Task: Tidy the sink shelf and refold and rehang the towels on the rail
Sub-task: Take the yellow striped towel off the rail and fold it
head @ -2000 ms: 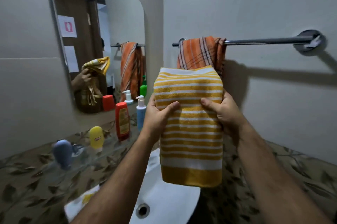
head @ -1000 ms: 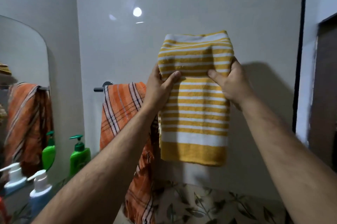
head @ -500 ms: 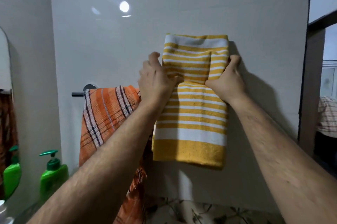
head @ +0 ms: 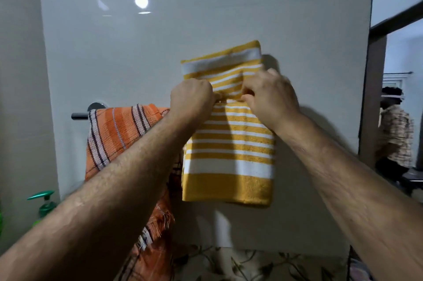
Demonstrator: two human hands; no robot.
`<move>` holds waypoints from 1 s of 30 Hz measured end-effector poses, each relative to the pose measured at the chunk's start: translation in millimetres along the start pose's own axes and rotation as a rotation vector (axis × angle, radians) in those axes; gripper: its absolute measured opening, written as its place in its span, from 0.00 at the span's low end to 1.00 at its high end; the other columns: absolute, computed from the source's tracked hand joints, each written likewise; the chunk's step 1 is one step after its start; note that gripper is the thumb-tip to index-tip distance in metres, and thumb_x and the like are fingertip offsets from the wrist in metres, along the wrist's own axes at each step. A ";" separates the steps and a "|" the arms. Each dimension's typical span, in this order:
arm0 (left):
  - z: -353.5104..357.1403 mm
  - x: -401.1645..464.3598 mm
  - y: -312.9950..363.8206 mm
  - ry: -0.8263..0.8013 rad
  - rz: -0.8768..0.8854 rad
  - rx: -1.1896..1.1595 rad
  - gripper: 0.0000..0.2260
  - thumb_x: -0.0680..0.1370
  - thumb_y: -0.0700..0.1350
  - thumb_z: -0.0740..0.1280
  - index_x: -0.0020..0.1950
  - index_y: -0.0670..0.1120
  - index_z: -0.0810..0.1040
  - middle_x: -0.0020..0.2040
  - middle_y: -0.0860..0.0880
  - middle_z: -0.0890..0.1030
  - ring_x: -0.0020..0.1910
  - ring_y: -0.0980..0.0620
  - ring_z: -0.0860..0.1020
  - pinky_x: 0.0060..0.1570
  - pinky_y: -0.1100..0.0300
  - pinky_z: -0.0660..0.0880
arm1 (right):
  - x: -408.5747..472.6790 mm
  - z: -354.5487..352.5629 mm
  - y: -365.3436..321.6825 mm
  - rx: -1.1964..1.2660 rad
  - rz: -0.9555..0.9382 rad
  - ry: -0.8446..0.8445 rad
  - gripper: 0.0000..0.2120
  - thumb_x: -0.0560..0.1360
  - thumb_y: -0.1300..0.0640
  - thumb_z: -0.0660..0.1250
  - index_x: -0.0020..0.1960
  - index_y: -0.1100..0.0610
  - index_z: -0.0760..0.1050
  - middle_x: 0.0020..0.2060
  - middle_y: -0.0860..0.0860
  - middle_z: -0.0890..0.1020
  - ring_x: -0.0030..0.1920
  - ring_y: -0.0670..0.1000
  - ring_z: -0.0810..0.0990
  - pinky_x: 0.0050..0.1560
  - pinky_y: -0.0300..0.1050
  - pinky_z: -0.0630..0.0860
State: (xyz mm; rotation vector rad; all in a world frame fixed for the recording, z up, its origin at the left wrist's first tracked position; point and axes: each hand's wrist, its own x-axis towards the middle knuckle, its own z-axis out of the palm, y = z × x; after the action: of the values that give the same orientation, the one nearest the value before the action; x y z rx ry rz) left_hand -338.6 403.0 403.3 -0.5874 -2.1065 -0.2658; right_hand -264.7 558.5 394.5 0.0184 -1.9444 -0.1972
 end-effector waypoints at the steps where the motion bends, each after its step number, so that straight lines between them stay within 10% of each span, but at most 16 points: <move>1: -1.0 1.3 0.4 -0.043 0.025 0.007 0.23 0.80 0.61 0.58 0.52 0.44 0.81 0.53 0.41 0.81 0.53 0.39 0.78 0.43 0.53 0.67 | 2.0 -0.9 0.9 0.014 -0.019 -0.054 0.05 0.75 0.53 0.69 0.48 0.51 0.82 0.49 0.52 0.82 0.53 0.57 0.77 0.53 0.52 0.72; 11: 5.0 1.2 -6.7 -0.449 0.136 -0.075 0.30 0.81 0.65 0.41 0.74 0.54 0.69 0.72 0.45 0.71 0.71 0.44 0.68 0.70 0.51 0.64 | 24.7 -11.4 0.4 -0.038 -0.002 -0.657 0.17 0.82 0.43 0.54 0.48 0.49 0.78 0.53 0.51 0.81 0.53 0.54 0.77 0.54 0.51 0.72; 15: 7.6 6.6 -10.0 -0.518 0.060 -0.198 0.30 0.81 0.64 0.45 0.72 0.50 0.71 0.72 0.43 0.71 0.70 0.43 0.69 0.70 0.51 0.62 | 24.6 -11.5 -2.0 0.158 0.144 -0.818 0.28 0.81 0.37 0.50 0.69 0.53 0.74 0.69 0.53 0.74 0.68 0.56 0.72 0.68 0.51 0.67; 23: -3.6 13.3 -11.7 -0.759 -0.103 -0.580 0.19 0.81 0.61 0.51 0.57 0.55 0.77 0.59 0.47 0.78 0.55 0.47 0.77 0.64 0.49 0.69 | 29.0 -0.4 8.2 0.608 0.338 -1.197 0.43 0.57 0.23 0.67 0.56 0.56 0.81 0.51 0.55 0.86 0.52 0.56 0.85 0.58 0.56 0.79; 30: 3.7 10.7 -17.0 -0.678 -0.124 -0.588 0.24 0.76 0.66 0.58 0.54 0.48 0.81 0.56 0.46 0.82 0.52 0.48 0.80 0.63 0.50 0.72 | 28.0 -0.2 11.6 0.573 0.203 -1.115 0.21 0.65 0.40 0.77 0.53 0.49 0.81 0.48 0.47 0.86 0.49 0.49 0.85 0.56 0.47 0.80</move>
State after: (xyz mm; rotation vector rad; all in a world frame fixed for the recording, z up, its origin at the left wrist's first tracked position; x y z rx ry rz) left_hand -355.0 393.1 410.5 -0.9920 -2.7315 -0.8755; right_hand -274.0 566.9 422.1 0.1059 -3.0222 0.6245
